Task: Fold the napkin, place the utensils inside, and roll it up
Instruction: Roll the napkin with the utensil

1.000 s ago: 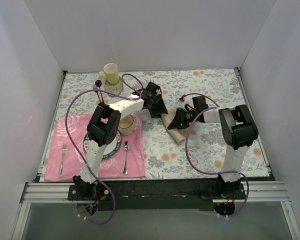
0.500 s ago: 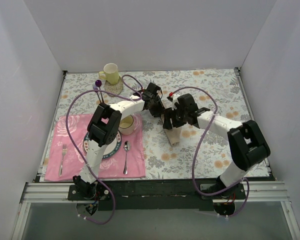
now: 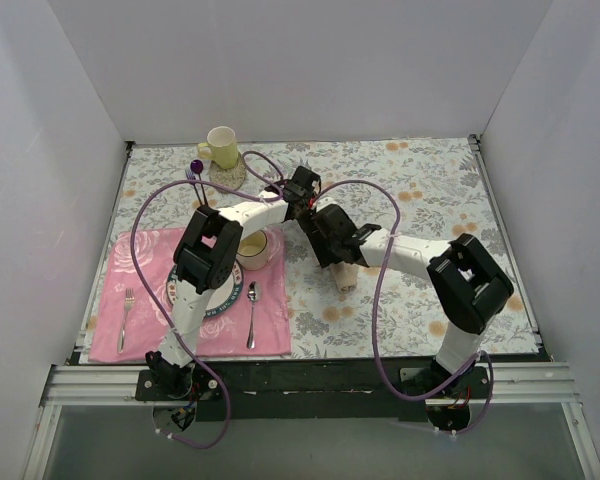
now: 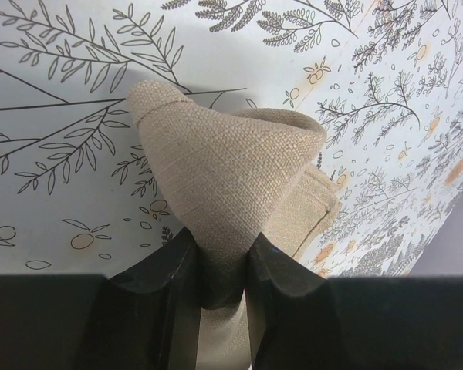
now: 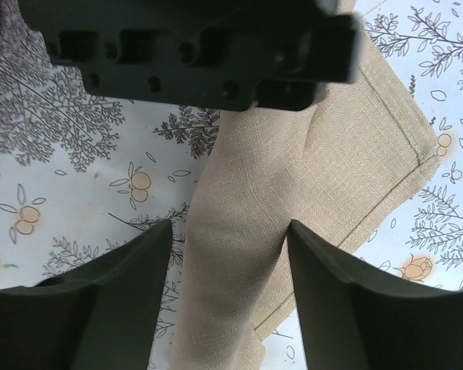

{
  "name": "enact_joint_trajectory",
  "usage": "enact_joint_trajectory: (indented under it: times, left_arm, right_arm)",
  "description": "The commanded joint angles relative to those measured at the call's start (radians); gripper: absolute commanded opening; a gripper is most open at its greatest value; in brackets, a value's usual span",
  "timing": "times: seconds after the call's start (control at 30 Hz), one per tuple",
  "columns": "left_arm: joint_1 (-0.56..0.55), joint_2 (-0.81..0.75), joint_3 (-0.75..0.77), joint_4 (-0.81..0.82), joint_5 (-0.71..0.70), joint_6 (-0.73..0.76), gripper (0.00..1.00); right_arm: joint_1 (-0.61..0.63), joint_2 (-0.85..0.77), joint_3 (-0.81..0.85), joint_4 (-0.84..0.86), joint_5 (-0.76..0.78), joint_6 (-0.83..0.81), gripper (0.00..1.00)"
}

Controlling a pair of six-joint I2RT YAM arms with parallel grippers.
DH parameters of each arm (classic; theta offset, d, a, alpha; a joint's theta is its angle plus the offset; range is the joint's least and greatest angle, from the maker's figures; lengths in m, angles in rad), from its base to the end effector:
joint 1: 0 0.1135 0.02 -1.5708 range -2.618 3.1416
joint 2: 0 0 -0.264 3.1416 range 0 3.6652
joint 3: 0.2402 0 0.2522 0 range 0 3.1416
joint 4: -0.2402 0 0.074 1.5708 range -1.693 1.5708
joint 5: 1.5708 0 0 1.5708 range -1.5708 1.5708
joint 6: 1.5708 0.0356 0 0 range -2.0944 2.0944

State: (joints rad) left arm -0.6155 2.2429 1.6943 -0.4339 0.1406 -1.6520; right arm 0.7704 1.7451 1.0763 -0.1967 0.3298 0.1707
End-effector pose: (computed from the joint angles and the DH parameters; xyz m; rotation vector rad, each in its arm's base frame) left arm 0.3934 -0.2843 0.1526 -1.3767 2.5386 -0.8785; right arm 0.2700 0.2459 0.1867 -0.5616 2.3082 0.0439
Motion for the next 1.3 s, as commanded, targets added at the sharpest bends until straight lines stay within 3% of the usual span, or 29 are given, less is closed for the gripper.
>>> enact_joint_trajectory:
  times: [0.0,0.17,0.23,0.3,0.37,0.4,0.5,0.6,0.7,0.87,1.0,1.1,1.27]
  left_arm:
    - [-0.001,-0.058,-0.033,-0.048,-0.006,0.003,0.22]
    - [0.000,-0.060,-0.041,-0.043,-0.001,0.001,0.23]
    - [0.002,-0.065,-0.048,-0.042,0.007,0.001,0.24]
    - [0.003,-0.066,-0.054,-0.031,0.017,0.011,0.35]
    - [0.007,-0.065,-0.054,-0.026,0.042,0.029,0.44]
    - [0.011,-0.063,-0.051,-0.025,0.050,0.038,0.56]
    - [0.022,-0.074,-0.044,-0.028,0.048,0.066,0.70]
    - [0.040,-0.098,-0.028,-0.039,0.028,0.102,0.77]
    - [0.052,-0.118,0.016,-0.069,0.008,0.141,0.89]
    - [0.054,-0.138,0.007,-0.059,0.031,0.147,0.91]
    - [0.046,-0.138,-0.042,0.006,0.106,0.126,0.86]
    - [0.025,-0.111,-0.027,0.032,0.116,0.118,0.83]
    - [0.000,-0.052,0.010,0.000,0.044,0.106,0.79]
  right_arm:
    - [0.021,0.024,0.040,0.009,0.094,0.035,0.65]
    - [0.023,0.060,0.037,0.008,0.121,0.043,0.65]
    - [0.017,0.054,0.022,0.022,0.114,0.049,0.54]
    - [0.007,0.048,-0.001,0.035,0.085,0.053,0.39]
    - [-0.005,0.039,-0.015,0.051,0.043,0.052,0.33]
    - [-0.009,0.037,-0.024,0.054,0.029,0.053,0.29]
    - [-0.046,0.022,-0.064,0.094,-0.063,0.056,0.24]
    - [-0.114,0.002,-0.091,0.134,-0.199,0.079,0.23]
    - [-0.193,0.008,-0.110,0.163,-0.409,0.098,0.22]
    - [-0.324,0.074,-0.124,0.233,-0.782,0.141,0.21]
    - [-0.425,0.172,-0.121,0.299,-1.087,0.188,0.21]
    - [-0.466,0.238,-0.116,0.333,-1.240,0.230,0.22]
    - [-0.500,0.295,-0.098,0.330,-1.336,0.239,0.25]
